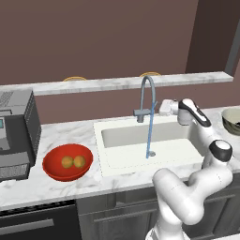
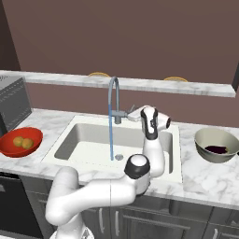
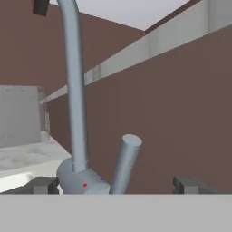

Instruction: Pick the apples from the sink and place them in one bowl. Place the eggplant in the other bowl. Then turn off the sink faucet.

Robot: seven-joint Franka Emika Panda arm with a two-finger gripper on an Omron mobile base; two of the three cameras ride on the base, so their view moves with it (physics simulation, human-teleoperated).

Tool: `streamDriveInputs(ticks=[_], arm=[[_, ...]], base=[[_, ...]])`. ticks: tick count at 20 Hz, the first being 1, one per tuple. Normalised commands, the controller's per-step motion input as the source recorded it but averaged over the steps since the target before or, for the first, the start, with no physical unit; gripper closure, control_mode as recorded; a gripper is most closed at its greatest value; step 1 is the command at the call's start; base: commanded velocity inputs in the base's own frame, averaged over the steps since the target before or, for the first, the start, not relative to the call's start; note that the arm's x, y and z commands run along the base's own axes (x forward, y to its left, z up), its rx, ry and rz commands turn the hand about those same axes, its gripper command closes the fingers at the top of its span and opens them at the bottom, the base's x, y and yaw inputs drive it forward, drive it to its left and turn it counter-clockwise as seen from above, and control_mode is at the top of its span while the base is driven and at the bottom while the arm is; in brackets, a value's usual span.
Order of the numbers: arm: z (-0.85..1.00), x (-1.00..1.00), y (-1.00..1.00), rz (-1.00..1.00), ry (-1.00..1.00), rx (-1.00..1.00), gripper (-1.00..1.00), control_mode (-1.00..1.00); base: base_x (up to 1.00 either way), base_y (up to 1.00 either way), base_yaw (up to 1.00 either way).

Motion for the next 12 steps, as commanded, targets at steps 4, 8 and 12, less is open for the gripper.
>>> streamDriveInputs(ticks=[4, 8, 12], arm=[[-0.06, 0.28, -0.02, 0.0, 0.0, 0.02, -1.0, -1.0], [-0.05, 0.26, -0.01, 0.0, 0.0, 0.02, -1.0, -1.0], [-0.02, 0.15, 0.0, 0.02, 0.0, 0.02, -1.0, -1.0]], base=[[0.0, 0.0, 0.0], [0.0, 0.0, 0.0], [0.0, 0.0, 0.0]])
